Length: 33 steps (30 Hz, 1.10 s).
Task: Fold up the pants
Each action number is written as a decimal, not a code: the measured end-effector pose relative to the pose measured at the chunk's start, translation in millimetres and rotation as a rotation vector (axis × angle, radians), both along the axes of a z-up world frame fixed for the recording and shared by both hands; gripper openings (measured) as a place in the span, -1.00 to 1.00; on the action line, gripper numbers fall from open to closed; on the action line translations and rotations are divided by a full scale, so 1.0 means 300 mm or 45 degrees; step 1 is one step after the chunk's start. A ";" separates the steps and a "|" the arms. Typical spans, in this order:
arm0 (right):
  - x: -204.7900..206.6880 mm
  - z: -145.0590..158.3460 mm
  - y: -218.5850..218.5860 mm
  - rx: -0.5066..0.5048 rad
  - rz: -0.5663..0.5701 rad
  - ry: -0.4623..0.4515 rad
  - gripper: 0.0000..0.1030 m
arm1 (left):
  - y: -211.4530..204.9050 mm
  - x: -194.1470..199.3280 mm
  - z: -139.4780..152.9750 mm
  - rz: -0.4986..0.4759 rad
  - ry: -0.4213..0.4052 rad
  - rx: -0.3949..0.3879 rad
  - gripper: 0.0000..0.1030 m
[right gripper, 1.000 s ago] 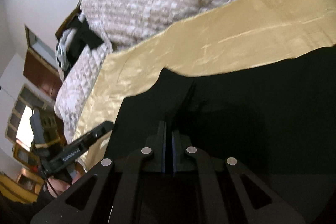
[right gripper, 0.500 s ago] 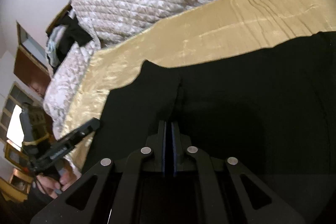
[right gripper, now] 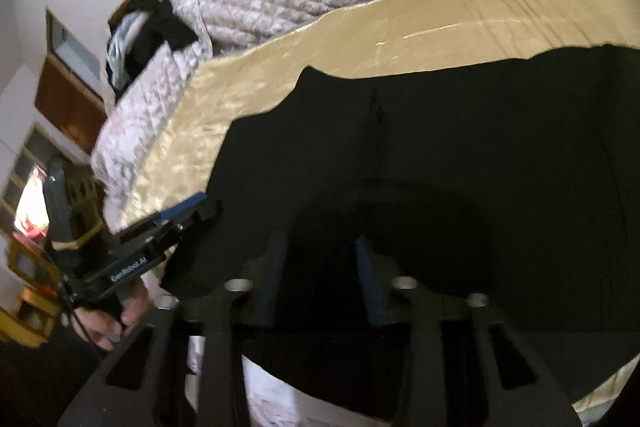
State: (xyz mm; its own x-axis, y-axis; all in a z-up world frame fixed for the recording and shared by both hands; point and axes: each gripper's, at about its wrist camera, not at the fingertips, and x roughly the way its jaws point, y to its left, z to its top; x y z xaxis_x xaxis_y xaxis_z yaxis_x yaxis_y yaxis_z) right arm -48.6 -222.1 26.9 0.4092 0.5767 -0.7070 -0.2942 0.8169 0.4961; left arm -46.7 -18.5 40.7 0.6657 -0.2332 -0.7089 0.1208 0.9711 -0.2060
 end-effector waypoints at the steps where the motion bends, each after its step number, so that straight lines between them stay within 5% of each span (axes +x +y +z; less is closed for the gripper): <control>1: -0.001 0.000 -0.006 0.008 -0.008 -0.004 -0.93 | -0.002 -0.002 0.004 0.001 -0.002 0.001 -0.33; 13: -0.049 0.018 -0.037 -0.019 -0.099 -0.048 -0.92 | -0.035 -0.006 0.001 -0.020 0.004 0.078 -0.26; 21: -0.006 0.116 0.032 -0.121 -0.065 -0.218 -0.89 | -0.036 0.084 0.009 0.044 -0.005 0.146 -0.26; 25: 0.093 0.046 0.069 -0.241 -0.059 -0.125 -0.81 | -0.042 0.114 -0.024 0.044 0.021 0.179 -0.25; 33: 0.060 0.083 0.007 -0.157 -0.134 -0.175 -0.81 | -0.049 0.081 -0.012 0.030 0.022 0.169 -0.25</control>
